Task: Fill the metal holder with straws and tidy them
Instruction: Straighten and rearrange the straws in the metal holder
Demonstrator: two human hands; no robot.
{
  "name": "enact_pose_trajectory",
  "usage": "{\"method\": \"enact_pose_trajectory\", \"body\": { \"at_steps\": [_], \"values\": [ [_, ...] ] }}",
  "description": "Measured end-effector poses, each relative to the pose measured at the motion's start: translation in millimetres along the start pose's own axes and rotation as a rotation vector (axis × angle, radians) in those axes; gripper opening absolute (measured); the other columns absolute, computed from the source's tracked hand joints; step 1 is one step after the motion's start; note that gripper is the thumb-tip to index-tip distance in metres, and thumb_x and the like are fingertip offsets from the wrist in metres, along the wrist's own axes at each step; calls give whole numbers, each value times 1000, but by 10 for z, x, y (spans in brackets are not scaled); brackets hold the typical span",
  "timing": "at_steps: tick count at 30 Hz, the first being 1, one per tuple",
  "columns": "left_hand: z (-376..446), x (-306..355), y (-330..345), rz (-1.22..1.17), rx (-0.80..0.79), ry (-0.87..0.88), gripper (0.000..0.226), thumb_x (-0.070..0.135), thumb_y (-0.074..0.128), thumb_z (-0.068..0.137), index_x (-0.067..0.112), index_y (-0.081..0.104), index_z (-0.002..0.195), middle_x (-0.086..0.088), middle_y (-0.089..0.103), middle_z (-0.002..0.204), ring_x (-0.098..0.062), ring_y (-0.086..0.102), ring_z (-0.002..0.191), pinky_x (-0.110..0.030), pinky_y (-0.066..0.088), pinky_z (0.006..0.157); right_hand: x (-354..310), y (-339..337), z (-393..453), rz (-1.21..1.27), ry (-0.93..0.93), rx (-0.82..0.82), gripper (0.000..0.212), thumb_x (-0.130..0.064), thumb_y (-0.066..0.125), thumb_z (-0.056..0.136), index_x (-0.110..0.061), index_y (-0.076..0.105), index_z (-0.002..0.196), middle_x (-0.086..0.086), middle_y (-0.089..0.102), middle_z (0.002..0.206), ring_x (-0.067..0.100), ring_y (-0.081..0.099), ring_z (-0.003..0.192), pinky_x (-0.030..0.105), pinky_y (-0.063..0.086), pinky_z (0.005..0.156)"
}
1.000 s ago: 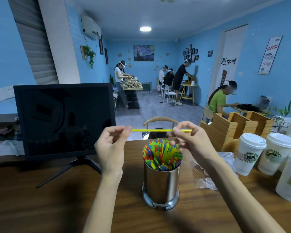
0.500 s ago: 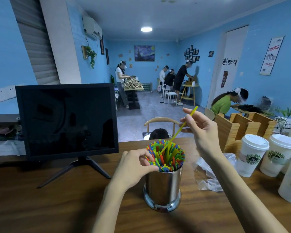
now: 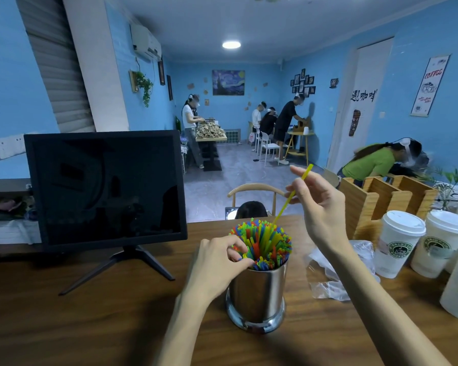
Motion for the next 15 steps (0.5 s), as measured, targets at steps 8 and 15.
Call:
{"method": "enact_pose_trajectory", "body": {
  "at_steps": [8,15],
  "values": [
    [-28,25,41,18,-6,31,21,36,80,77,41,60,83,24,68,70,3,59,67,-19,45,65,282,278,-213,-246,66,-269,21,-20,64,100,-24,74,118,-9,76,86,7,73,85,38,59,84],
    [-36,22,44,-3,20,37,24,40,82,75,36,60,85,23,71,73,3,63,70,-26,51,67,548,419,-372,-410,108,-472,19,-32,67,98,-24,76,113,-11,78,95,1,71,93,34,58,86]
  ]
}}
Point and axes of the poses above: each hand's wrist, its own z-axis towards the middle knuckle, its own y-axis out of the palm, x = y × z, the point moved 8 cm from there along z, towards the middle knuckle
